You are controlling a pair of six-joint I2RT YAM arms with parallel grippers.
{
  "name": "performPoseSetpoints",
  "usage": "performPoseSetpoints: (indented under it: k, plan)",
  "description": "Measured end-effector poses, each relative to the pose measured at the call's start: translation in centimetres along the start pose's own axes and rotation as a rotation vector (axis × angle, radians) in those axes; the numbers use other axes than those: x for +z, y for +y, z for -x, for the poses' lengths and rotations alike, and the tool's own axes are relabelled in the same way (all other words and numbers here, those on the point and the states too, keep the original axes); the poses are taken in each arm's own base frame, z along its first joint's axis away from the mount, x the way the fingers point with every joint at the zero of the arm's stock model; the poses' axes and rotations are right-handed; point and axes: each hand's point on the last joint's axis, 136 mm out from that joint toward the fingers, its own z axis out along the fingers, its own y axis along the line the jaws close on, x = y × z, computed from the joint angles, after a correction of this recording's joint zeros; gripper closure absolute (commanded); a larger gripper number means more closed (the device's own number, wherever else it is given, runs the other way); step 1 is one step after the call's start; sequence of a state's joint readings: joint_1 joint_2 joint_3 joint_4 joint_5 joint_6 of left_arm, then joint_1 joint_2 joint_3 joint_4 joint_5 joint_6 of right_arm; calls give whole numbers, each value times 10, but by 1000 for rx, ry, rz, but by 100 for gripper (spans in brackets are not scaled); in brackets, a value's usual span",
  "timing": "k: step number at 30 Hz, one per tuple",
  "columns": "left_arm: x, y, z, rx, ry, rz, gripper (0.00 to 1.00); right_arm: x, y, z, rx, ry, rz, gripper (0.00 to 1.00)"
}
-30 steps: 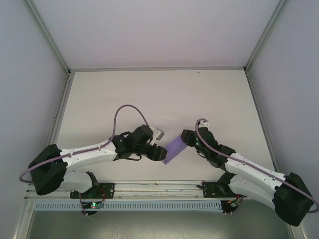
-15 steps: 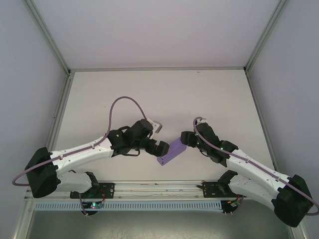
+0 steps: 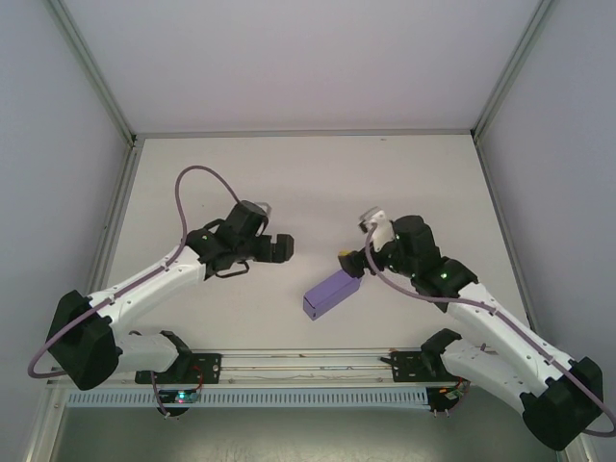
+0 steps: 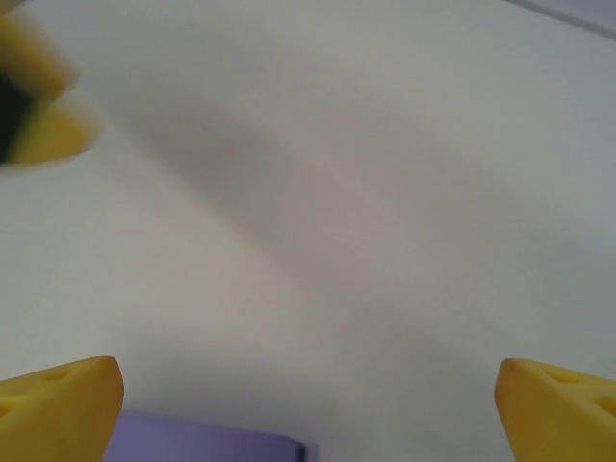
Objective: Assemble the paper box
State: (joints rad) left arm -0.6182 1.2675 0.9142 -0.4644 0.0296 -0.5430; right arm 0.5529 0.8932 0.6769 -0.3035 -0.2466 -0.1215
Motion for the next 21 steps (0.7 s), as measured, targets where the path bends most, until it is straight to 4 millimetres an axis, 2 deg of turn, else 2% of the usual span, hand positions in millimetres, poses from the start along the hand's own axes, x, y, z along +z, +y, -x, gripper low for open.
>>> performPoseSetpoints:
  k: [2, 5, 9, 13, 21]
  plan:
    - [2, 14, 1, -32, -2, 30, 0, 1, 22, 1, -187, 11, 123, 2]
    - [4, 31, -5, -63, 7, 59, 0, 3, 55, -13, -442, 53, 297, 2]
    - [7, 38, -16, -72, 30, 67, 0, 7, 83, -27, -649, 154, 456, 1]
    - [8, 44, -18, -87, 42, 69, 0, 14, 91, -44, -747, 251, 519, 2]
    - [9, 47, -18, -78, 52, 63, 0, 41, 78, -80, -802, 477, 519, 5]
